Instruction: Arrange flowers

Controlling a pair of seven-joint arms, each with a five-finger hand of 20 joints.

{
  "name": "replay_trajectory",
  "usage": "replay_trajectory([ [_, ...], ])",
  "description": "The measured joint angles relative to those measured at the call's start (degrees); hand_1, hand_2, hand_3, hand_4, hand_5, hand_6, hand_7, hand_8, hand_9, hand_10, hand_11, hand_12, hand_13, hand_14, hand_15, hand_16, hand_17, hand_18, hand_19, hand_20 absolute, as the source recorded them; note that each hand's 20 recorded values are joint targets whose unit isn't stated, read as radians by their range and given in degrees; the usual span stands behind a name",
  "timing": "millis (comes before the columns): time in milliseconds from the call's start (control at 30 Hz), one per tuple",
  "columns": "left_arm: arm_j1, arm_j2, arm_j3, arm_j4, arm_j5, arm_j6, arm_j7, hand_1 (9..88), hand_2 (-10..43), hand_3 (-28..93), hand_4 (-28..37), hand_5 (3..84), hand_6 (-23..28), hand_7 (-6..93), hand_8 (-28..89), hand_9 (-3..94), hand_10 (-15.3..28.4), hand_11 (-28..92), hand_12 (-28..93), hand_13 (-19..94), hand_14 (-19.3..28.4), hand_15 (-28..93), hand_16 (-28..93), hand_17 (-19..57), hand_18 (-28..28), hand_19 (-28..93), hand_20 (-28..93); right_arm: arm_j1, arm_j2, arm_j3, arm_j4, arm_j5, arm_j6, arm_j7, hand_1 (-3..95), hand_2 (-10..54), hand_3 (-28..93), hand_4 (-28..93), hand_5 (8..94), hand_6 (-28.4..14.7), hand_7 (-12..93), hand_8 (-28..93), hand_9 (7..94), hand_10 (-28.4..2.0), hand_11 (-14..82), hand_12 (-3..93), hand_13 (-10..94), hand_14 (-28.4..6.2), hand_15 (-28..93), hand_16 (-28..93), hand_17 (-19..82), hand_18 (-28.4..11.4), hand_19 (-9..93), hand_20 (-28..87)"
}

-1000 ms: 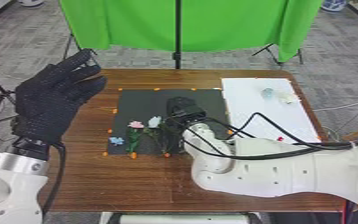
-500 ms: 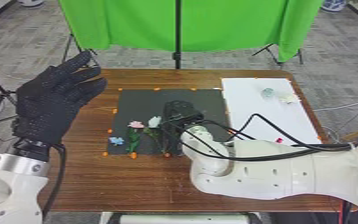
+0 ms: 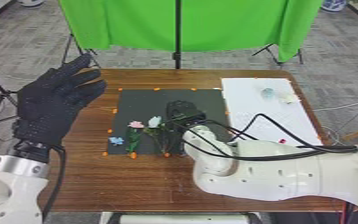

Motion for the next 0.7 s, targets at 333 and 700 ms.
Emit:
replay_trajectory([
  [333,1.03,-0.39,-0.23,-0.45,-0.04,1.08,-0.25,22.4,7.8,77,-21.8,39.0,11.9,13.4,-9,31.3,22.1,31,11,25,28.4,56,-11,-6.5,28.4,74,-14,-0.09,2.34,3.12,-2.07,0.04,-0.39,-0.26,42.8,-9.5,74,-28,69.4,1.6,16,-12,88.3,-8.6,22.9,18.7,85,-3.2,52,18,46,-17.0,93,13],
  [700,3.54,-0.83,-0.76,-1.52,-0.11,3.00,0.45,22.4,7.9,77,-21.8,39.0,11.9,13.4,-8,31.3,22.0,31,11,24,28.4,56,-11,-6.4,28.4,74,-14,-0.74,8.98,12.00,-3.71,0.13,-1.09,0.47,40.8,-9.5,74,-28,53.2,-2.3,12,-11,84.0,-11.7,20.8,14.9,86,-3.6,49,16,51,-17.1,93,5],
])
